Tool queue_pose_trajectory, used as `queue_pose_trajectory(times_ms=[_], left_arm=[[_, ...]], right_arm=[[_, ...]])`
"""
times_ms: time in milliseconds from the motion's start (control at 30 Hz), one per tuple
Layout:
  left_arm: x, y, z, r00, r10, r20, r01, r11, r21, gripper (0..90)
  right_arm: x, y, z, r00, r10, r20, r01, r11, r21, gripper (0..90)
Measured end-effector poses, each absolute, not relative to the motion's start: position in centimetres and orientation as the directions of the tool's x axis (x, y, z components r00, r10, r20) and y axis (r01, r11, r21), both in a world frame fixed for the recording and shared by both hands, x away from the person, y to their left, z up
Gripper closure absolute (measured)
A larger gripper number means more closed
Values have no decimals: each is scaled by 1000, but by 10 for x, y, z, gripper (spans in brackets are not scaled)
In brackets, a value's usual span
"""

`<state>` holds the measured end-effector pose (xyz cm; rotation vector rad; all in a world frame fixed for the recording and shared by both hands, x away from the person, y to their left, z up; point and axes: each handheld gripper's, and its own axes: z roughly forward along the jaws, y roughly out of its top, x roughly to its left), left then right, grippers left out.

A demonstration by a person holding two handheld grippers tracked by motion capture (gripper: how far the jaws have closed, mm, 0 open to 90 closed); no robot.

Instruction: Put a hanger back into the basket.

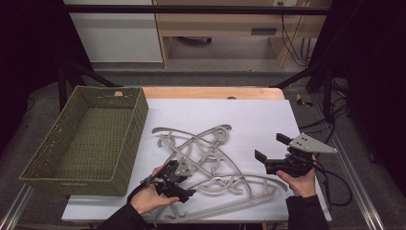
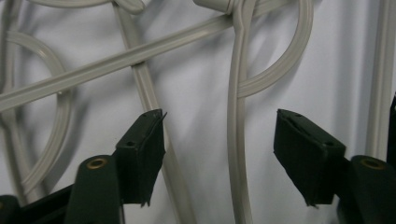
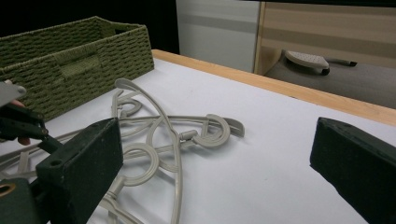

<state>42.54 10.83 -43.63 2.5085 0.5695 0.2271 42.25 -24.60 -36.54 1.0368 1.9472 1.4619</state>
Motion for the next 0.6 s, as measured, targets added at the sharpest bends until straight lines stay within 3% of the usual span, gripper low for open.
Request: queue_pose_trajectory(times_ms=[600], left_arm=[[432, 88, -453, 910, 413, 45, 343, -809, 477, 721]], right_arm=[[424, -245, -367, -601, 798, 53, 285, 152, 947, 28]])
